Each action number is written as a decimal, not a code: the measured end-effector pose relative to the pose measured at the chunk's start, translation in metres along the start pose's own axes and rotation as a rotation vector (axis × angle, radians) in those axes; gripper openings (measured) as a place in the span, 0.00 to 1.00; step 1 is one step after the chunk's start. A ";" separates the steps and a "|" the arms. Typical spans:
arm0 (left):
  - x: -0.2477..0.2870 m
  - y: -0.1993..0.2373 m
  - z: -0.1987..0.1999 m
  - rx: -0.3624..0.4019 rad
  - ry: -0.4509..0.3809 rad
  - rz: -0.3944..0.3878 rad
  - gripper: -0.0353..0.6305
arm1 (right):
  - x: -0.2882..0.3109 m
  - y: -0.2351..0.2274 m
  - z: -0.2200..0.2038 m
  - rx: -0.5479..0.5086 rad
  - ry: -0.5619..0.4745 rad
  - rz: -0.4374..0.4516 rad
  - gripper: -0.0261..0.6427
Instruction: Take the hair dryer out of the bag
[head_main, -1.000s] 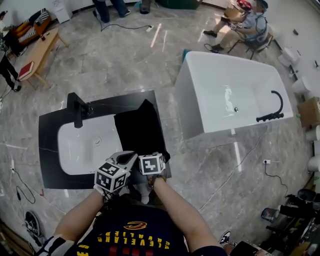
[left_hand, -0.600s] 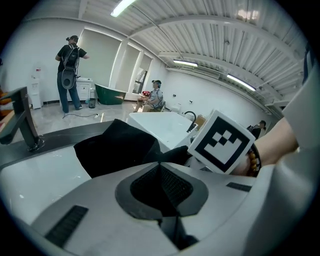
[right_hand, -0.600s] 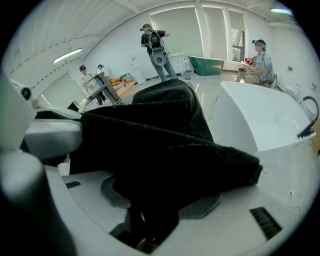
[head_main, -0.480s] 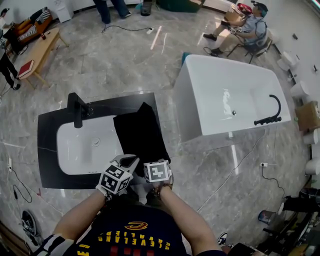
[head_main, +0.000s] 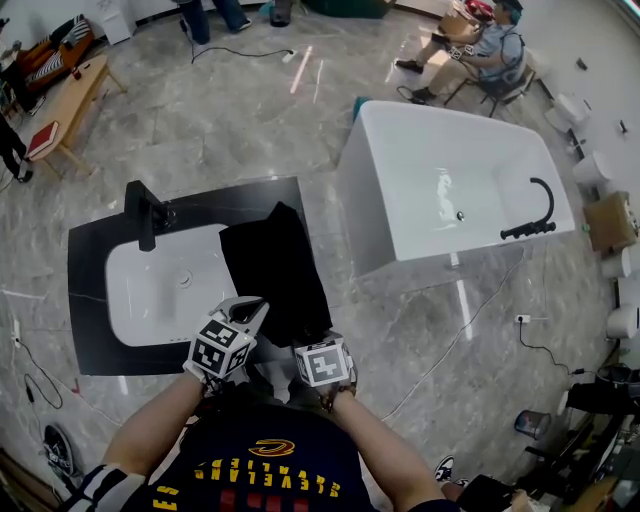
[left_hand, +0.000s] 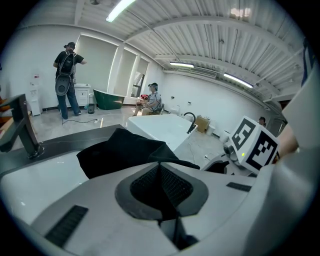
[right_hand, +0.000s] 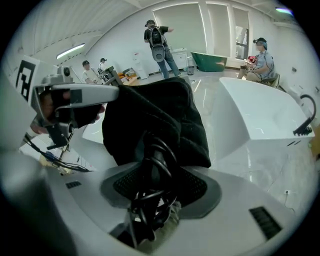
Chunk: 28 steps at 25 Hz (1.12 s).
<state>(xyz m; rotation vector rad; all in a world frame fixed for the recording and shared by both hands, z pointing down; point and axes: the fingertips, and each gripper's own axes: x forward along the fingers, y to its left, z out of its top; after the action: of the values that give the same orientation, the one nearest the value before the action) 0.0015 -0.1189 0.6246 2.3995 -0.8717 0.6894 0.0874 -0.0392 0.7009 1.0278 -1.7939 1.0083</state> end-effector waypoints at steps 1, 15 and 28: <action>0.001 0.000 -0.001 0.000 0.003 0.001 0.07 | -0.003 0.000 -0.006 -0.009 0.007 0.003 0.36; 0.018 0.008 -0.026 0.010 0.082 0.021 0.07 | -0.047 0.012 -0.078 0.017 0.017 0.190 0.35; 0.030 0.013 -0.046 -0.008 0.135 0.018 0.07 | -0.125 0.042 -0.099 0.245 -0.095 0.487 0.34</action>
<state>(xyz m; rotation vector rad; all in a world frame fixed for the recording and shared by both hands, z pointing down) -0.0012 -0.1135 0.6806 2.3103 -0.8393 0.8431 0.1158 0.0967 0.6119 0.8029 -2.0905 1.5268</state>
